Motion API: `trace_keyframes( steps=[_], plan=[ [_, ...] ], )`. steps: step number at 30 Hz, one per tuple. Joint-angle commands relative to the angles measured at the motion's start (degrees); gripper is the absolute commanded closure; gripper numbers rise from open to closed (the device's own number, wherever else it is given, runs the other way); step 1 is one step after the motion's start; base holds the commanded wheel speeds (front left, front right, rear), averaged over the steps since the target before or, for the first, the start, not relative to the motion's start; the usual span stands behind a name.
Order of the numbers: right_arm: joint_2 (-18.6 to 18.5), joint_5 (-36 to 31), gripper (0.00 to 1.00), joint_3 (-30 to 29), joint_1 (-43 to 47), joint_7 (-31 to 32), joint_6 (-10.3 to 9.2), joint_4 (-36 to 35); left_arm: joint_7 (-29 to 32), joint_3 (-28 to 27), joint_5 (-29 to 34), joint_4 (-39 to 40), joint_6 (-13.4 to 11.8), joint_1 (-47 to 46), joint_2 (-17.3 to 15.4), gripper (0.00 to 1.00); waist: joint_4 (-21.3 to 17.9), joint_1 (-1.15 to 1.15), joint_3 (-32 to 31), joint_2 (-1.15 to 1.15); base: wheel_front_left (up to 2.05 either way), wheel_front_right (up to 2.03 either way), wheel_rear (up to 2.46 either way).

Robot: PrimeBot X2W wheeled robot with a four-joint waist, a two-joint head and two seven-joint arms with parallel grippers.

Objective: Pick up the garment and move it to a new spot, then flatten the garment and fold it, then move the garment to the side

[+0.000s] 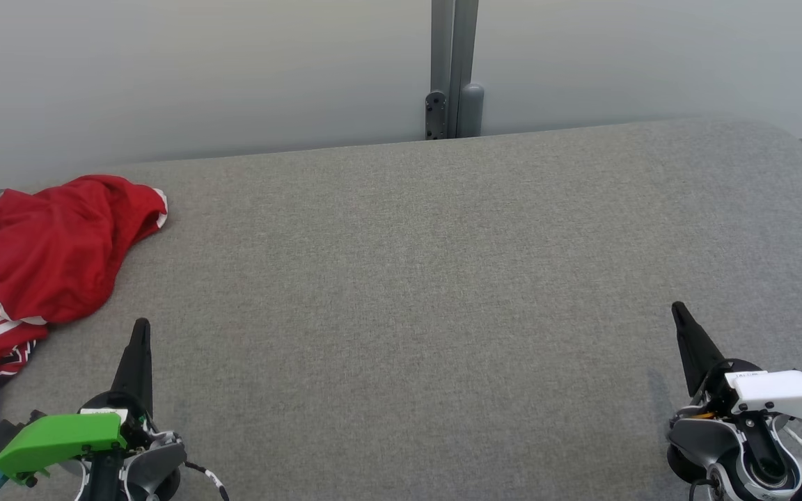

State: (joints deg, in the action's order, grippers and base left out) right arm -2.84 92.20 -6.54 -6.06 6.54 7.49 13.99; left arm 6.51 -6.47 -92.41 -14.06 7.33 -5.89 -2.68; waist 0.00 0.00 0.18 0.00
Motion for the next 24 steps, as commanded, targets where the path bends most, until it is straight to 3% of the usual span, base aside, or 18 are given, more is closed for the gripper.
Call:
trace_keyframes(
  steps=[1,8,9,18,24],
  plan=[
    [-0.05,0.42,1.00,-0.01,-0.39,0.14,0.00,0.09,0.21,-0.13,-0.01,0.09,0.34,-0.79,-0.41,1.00,0.00,0.00,0.00,0.00,0.00,0.00,0.00],
    [-0.05,0.42,1.00,-0.01,-0.39,0.14,0.00,0.09,0.21,-0.13,-0.01,0.09,0.34,-0.79,-0.42,1.00,0.00,0.00,0.00,0.00,0.00,0.00,0.00],
    [-0.05,0.42,0.00,-0.01,-0.39,0.14,0.00,0.09,0.21,-0.13,-0.01,0.09,0.34,-0.79,-0.42,0.00,0.00,0.00,0.00,0.00,0.00,0.00,0.00],
    [0.29,-0.54,0.00,0.94,1.58,-1.81,0.00,0.39,-1.64,1.27,0.53,-0.91,-0.09,1.30,0.26,0.00,0.01,0.00,0.01,0.00,0.00,0.00,0.00],
    [0.25,-5.28,0.00,0.97,2.15,-3.45,0.00,-0.42,-3.41,2.58,3.75,-1.06,-0.10,1.60,-0.32,0.00,0.07,0.00,0.00,0.00,0.00,0.00,0.00]
  ],
)
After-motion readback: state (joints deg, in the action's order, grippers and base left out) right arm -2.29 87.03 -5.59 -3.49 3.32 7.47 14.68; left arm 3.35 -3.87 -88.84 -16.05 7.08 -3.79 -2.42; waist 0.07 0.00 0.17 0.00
